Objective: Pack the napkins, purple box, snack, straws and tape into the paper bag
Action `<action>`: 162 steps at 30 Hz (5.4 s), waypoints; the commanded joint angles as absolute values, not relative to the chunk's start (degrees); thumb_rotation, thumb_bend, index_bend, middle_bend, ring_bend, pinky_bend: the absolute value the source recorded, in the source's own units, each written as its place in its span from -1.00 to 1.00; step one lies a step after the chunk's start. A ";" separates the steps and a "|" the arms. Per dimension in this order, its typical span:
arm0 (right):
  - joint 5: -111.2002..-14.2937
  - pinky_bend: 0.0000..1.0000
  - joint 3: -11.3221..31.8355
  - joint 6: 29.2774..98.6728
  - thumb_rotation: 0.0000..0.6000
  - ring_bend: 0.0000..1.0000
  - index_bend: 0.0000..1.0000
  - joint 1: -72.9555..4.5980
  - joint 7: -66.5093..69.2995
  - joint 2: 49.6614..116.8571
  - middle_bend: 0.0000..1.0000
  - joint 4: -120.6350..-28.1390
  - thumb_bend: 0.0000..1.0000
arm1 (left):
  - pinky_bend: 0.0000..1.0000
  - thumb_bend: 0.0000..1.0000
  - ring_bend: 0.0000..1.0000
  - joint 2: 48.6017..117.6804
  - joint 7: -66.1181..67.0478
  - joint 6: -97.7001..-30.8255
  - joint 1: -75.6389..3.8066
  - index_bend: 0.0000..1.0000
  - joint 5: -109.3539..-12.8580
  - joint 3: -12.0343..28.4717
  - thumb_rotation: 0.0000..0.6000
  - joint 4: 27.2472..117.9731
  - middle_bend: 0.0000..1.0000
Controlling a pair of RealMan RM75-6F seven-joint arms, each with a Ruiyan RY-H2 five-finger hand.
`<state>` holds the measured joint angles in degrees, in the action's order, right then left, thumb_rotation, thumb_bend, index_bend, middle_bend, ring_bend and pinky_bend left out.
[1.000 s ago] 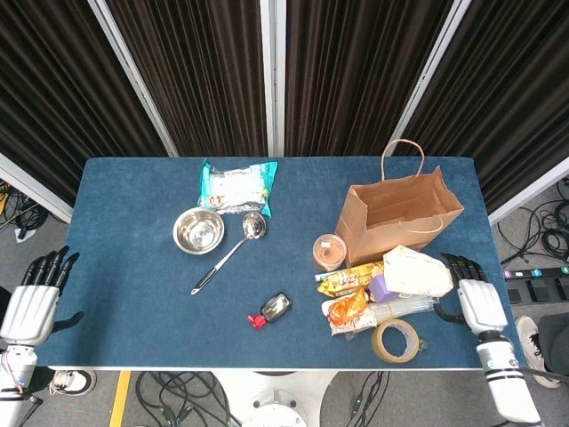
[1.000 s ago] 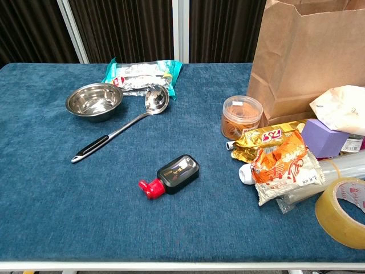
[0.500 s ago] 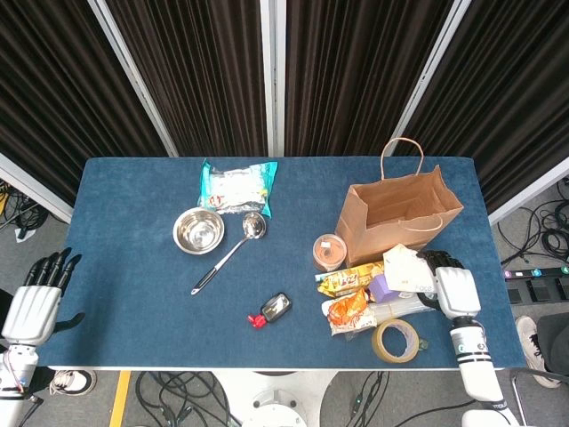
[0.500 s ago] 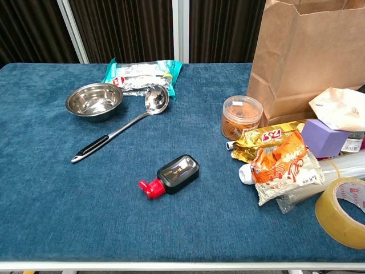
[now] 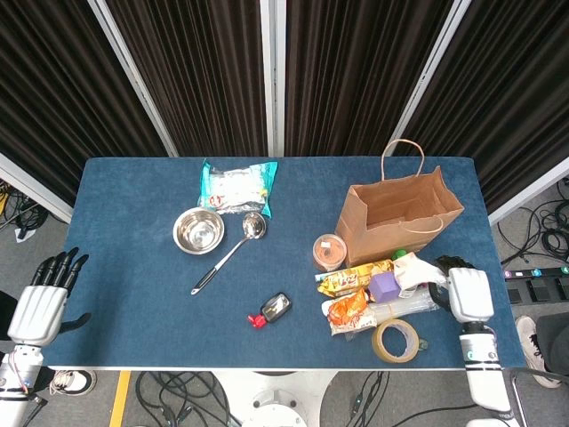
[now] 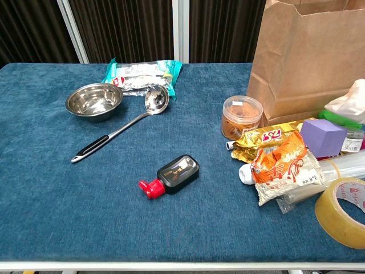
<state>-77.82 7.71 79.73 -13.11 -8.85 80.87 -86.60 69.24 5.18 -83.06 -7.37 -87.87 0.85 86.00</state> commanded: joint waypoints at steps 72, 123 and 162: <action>-70.52 -0.52 25.53 77.17 1.00 -0.82 -0.55 -31.30 -19.87 63.64 -0.61 -108.03 -1.00 | -0.79 -0.75 -1.00 67.27 5.32 -83.89 -9.02 -0.89 -86.80 3.23 1.00 89.39 -1.00; -83.22 -0.53 3.20 62.98 1.00 -0.80 -0.44 -24.07 -11.80 74.90 -0.53 -89.69 -1.00 | -0.79 -0.75 -1.00 69.71 4.58 -83.39 -8.92 -0.89 -87.28 2.13 1.00 84.79 -1.00; -83.19 -0.49 3.55 68.52 1.00 -0.56 0.09 -23.13 -12.43 74.68 -0.05 -95.16 -0.69 | -0.79 -0.75 -1.00 69.12 3.60 -84.18 -9.38 -0.89 -88.08 2.52 1.00 84.97 -1.00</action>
<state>-81.43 3.60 66.70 -23.74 -12.86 75.99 -93.21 69.15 3.56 -84.16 -9.37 -88.05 2.52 84.94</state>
